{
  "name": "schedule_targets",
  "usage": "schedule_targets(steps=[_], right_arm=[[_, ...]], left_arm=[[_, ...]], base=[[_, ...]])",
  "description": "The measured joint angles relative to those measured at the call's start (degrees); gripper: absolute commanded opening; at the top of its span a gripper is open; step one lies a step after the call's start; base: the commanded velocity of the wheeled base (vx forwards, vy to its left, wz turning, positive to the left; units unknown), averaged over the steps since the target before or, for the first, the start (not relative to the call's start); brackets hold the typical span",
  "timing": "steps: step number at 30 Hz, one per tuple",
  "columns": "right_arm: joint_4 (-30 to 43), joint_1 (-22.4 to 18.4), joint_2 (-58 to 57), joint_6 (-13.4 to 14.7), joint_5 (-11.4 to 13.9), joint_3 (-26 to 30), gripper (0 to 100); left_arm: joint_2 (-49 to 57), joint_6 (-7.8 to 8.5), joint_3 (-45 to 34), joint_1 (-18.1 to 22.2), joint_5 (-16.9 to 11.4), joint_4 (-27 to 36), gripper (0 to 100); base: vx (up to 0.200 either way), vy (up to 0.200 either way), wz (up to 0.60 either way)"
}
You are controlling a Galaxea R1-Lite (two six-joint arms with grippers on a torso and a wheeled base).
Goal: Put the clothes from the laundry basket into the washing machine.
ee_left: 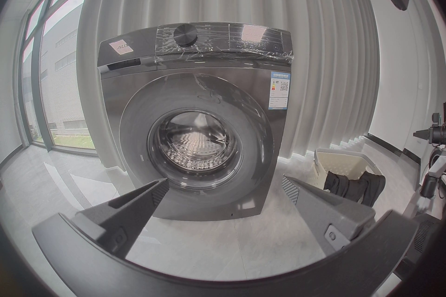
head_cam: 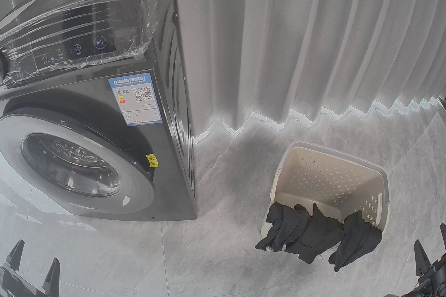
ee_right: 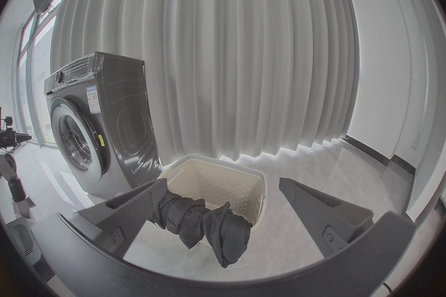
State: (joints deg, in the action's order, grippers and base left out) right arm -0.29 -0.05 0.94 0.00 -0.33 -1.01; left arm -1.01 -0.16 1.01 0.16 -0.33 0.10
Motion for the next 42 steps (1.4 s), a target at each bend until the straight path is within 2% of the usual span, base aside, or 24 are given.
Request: schedule_targets(steps=[8,14,25,30,34,42], right_arm=[[-0.02,0.07,0.0,0.0,-0.02,0.0,100],[-0.04,0.12,0.0,0.0,0.06,0.0,100],[-0.04,0.12,0.0,0.0,0.01,0.0,100],[-0.02,0.12,0.0,0.0,0.04,0.0,100],[-0.04,0.15,0.0,0.0,0.06,0.0,100],[-0.04,0.1,0.0,0.0,0.06,0.0,100]], left_arm=[[0.0,0.0,0.0,0.0,-0.02,0.0,100],[0.0,-0.2,0.0,-0.02,0.01,-0.02,100],[0.0,-0.11,0.0,0.0,-0.02,-0.05,100],[0.0,-0.55,0.0,0.0,-0.13,-0.07,100],[0.0,-0.22,0.0,0.0,-0.11,-0.1,100],[0.0,-0.24,0.0,0.0,-0.11,-0.1,100]], base=[[0.0,0.0,0.0],[-0.2,0.0,0.0],[0.0,0.0,0.0],[0.0,0.2,0.0],[0.0,0.2,0.0],[0.0,0.0,0.0]])
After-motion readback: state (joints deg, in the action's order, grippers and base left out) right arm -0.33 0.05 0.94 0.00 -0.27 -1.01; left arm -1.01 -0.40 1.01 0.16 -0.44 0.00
